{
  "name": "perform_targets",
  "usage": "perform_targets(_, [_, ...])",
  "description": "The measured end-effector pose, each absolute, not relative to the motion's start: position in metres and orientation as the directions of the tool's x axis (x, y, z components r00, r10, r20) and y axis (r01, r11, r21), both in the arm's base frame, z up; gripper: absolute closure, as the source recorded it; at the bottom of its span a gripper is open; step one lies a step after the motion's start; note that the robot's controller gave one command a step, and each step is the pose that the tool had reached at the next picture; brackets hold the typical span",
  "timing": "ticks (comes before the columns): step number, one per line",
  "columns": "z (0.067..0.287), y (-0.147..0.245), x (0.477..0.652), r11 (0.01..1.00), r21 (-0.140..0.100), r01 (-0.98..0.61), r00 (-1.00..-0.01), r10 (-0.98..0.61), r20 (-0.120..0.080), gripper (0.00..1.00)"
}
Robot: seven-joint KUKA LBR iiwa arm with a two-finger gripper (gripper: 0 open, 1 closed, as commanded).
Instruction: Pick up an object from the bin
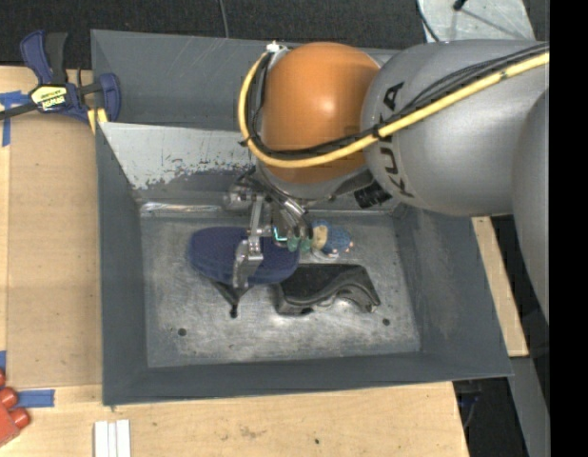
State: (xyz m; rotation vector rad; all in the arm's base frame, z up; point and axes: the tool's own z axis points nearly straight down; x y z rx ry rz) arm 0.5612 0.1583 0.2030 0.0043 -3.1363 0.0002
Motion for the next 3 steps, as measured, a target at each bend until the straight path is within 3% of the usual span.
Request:
perform_targets(1, [0.083, 0.123, 0.571, 1.0, 0.007, -0.003, -1.0, -0.002, -0.023, 0.0])
perform_targets(2, [0.09, 0.123, 0.576, 1.0, 0.009, 0.0, -0.999, 0.0, -0.042, 1.0])
perform_targets(3, [0.21, 0.115, 0.579, 1.0, 0.002, -0.006, -1.0, -0.006, -0.012, 1.0])
